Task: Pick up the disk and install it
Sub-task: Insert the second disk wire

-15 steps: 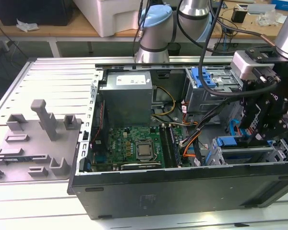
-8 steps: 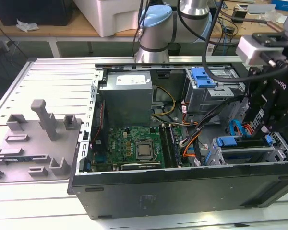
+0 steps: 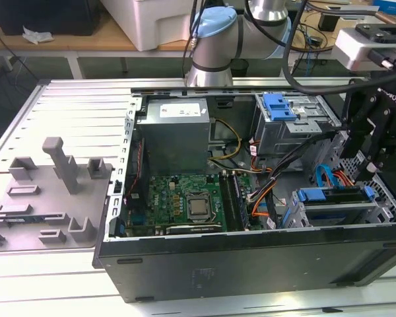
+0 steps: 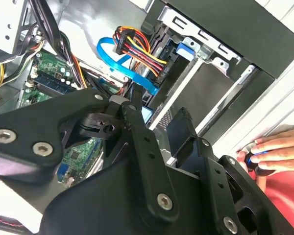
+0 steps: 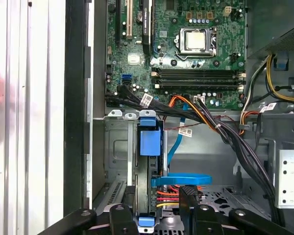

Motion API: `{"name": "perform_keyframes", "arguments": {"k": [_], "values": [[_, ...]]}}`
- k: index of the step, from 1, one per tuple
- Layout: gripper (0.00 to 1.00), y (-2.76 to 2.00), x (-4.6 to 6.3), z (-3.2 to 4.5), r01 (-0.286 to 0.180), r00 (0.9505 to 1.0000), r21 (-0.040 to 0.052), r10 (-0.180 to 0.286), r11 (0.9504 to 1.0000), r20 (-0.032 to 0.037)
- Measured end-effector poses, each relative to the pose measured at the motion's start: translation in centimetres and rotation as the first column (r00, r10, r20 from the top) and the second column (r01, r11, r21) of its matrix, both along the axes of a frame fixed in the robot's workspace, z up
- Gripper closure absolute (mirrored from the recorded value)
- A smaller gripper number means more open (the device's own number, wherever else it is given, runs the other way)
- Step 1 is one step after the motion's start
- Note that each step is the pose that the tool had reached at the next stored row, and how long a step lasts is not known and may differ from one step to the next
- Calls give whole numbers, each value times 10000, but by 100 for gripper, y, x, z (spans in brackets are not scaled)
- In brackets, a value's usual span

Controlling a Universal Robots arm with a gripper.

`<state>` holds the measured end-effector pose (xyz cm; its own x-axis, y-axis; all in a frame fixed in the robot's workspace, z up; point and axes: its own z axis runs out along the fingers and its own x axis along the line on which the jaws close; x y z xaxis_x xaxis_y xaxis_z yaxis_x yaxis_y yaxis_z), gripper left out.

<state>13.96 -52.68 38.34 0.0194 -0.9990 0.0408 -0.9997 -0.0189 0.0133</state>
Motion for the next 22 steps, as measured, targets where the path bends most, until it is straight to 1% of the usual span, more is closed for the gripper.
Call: {"name": "perform_keyframes", "arguments": {"k": [4,16,18,19,22], "values": [[52,0,-12,14,1,10000,-6,-1,10000,1],[52,2,-19,15,0,10000,-13,0,10000,2],[67,2,-19,15,0,10000,-13,0,10000,2],[67,2,-19,15,0,10000,-13,0,10000,2],[85,2,-19,15,0,10000,-13,0,10000,2]]}}
